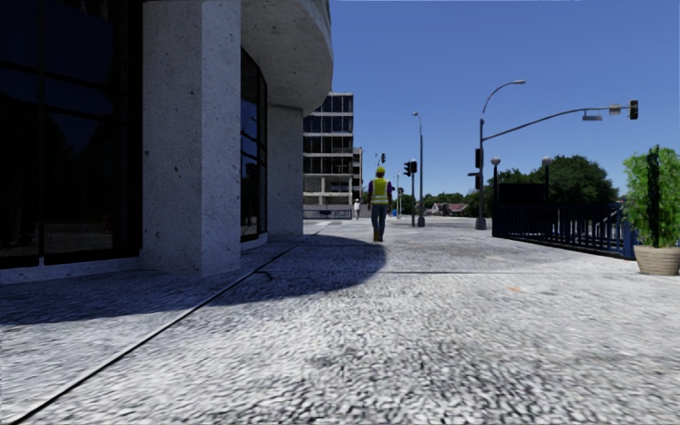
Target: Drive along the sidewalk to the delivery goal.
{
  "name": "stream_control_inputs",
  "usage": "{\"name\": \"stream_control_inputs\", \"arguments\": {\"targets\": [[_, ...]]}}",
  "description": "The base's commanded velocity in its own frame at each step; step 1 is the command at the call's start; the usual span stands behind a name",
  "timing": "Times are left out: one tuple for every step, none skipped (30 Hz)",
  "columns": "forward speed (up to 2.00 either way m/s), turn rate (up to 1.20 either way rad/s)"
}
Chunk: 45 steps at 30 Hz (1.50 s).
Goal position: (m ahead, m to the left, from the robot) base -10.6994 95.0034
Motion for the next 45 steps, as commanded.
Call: {"name": "stream_control_inputs", "arguments": {"targets": [[2.00, 0.00], [2.00, 0.00], [2.00, 0.00], [2.00, 0.00], [2.00, 0.00], [2.00, 0.00], [2.00, 0.00], [2.00, 0.00], [2.00, 0.00], [2.00, 0.00], [2.00, 0.00], [2.00, 0.00], [2.00, 0.00], [2.00, 0.00], [2.00, 0.00], [2.00, 0.00], [2.00, 0.00], [2.00, 0.00], [2.00, 0.00], [2.00, 0.00], [2.00, 0.00], [2.00, 0.00], [2.00, 0.00], [2.00, 0.00], [2.00, 0.00], [2.00, 0.00], [2.00, 0.00], [2.00, 0.00], [2.00, 0.00], [2.00, 0.00], [2.00, 0.00], [2.00, 0.00], [2.00, 0.00], [2.00, 0.00], [2.00, 0.00], [2.00, 0.00], [2.00, 0.00], [2.00, 0.00], [2.00, 0.00], [2.00, 0.00], [2.00, 0.00], [2.00, 0.00], [2.00, 0.00], [2.00, 0.00], [2.00, 0.00]]}}
